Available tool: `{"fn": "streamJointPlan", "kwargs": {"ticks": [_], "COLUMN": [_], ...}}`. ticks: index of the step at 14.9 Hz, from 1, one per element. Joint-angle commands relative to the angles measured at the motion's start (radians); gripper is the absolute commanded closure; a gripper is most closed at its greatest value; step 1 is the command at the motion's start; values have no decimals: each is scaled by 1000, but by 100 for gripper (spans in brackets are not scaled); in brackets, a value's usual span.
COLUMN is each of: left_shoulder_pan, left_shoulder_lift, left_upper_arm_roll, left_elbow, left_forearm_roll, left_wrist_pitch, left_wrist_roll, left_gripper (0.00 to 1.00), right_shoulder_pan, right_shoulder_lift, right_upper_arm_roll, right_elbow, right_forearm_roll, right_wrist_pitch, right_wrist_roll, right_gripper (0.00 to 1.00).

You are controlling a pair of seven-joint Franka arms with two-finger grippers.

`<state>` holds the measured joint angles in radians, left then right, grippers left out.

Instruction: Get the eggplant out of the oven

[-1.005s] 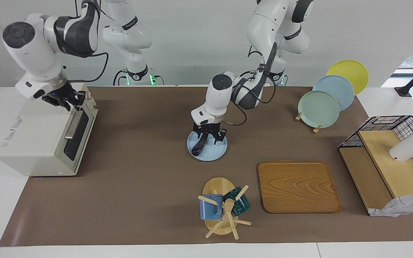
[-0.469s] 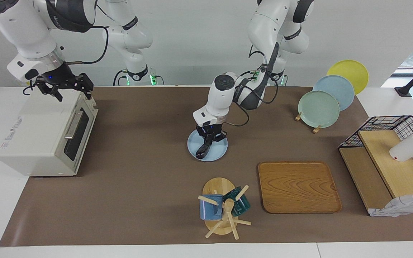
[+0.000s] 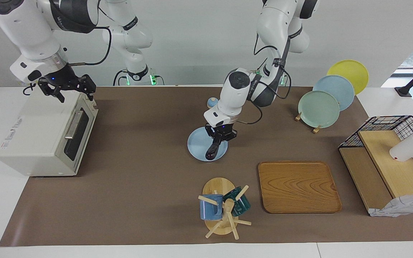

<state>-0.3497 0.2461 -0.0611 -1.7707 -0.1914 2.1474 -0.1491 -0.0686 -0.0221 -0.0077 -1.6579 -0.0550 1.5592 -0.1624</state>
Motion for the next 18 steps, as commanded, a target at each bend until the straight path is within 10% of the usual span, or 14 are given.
{"fn": "streamJointPlan", "kwargs": {"ticks": [1,12,14,18], "left_shoulder_pan": [147,290,290,311], "left_shoulder_lift": [38,331,329,273], "left_upper_arm_roll": [-9,1,1,3], "left_elbow": [49,315,313,297], "left_forearm_roll": [-39,127,135,133], "left_wrist_pitch": [-30,-21,-24,-56], "left_wrist_roll": [106,138,140,134], "left_gripper": [100,100,1,0], "right_shoulder_pan": [-5,-8,-8,-7], "right_shoulder_lift": [-6,-5,-5,-5], "right_upper_arm_roll": [-8,-9,-9,-8], "right_elbow": [3,12,13,15], "right_forearm_roll": [-2,10,10,12], "right_wrist_pitch": [-8,19,24,25], "right_wrist_roll": [9,63,72,72], "right_gripper": [0,0,0,0]}}
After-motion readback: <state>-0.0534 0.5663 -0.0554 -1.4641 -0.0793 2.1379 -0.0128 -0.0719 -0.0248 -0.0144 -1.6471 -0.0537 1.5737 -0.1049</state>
